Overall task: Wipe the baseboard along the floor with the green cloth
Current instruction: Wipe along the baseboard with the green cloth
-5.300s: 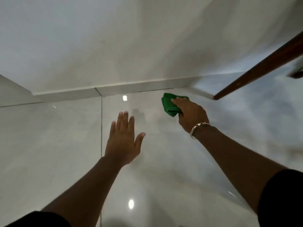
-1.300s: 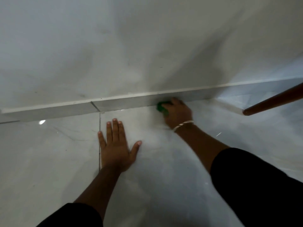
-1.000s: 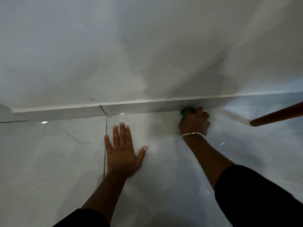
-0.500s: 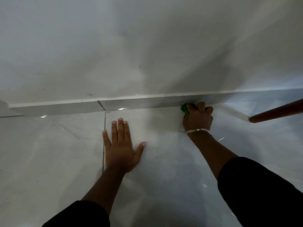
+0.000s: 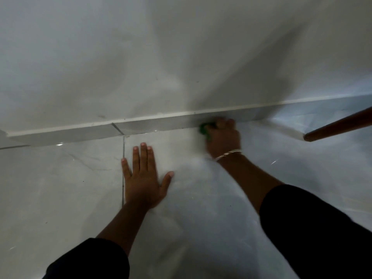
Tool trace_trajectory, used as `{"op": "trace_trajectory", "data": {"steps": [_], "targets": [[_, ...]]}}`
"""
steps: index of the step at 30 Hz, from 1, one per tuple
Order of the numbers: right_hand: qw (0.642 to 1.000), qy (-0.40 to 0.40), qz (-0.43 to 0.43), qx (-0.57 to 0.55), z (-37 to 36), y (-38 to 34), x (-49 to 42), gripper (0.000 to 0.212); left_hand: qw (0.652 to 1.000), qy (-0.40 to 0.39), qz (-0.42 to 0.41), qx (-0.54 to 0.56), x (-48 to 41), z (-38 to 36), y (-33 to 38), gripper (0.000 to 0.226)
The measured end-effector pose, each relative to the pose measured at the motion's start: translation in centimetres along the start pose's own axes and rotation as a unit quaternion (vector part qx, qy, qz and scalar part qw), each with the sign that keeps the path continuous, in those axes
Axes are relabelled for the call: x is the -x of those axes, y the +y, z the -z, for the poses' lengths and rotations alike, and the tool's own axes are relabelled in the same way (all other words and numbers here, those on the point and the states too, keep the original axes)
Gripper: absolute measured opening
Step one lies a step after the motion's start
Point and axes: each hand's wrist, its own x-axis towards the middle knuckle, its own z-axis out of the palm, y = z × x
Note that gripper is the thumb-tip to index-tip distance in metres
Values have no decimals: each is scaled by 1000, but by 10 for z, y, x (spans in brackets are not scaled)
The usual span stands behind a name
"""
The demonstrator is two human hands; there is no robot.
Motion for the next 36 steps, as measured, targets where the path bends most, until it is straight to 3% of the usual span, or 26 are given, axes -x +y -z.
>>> {"op": "trace_trajectory", "data": {"steps": [3,6,12,16,19,21,26,29,31,33,36], "targets": [[996,13,-87,8,8,38,-1,27,1000,1,-2,-4,-1,-1,-1,96],[990,34,-136,6,-1,2,-5,24,1000,-1,-2,-6,-2,-2,0,95],[999,-18,15,-46,-11,-116,-2,26,1000,7,-7,-16,-2,-2,0,95],[997,15,47,-56,-6,-44,-2,19,1000,-5,0,-2,0,1,-2,96],[999,20,-31,-38,-1,-9,-4,20,1000,-11,-1,-3,-1,2,-1,96],[996,8,-84,-13,-5,-35,-3,23,1000,-14,5,-1,-2,2,0,97],[998,-33,34,-46,-13,-128,-4,29,1000,-11,-5,-3,-1,2,-2,95],[994,-14,94,-59,-12,-78,-8,26,1000,-10,-2,6,-1,5,-5,97],[997,4,61,-47,-3,-12,-7,25,1000,-11,-1,13,-2,6,-7,97],[999,-13,-27,-16,11,48,-8,28,1000,-19,0,15,-3,7,-6,97],[985,-68,-154,29,19,74,-11,34,1000,-19,-4,7,-3,7,-3,98]]}}
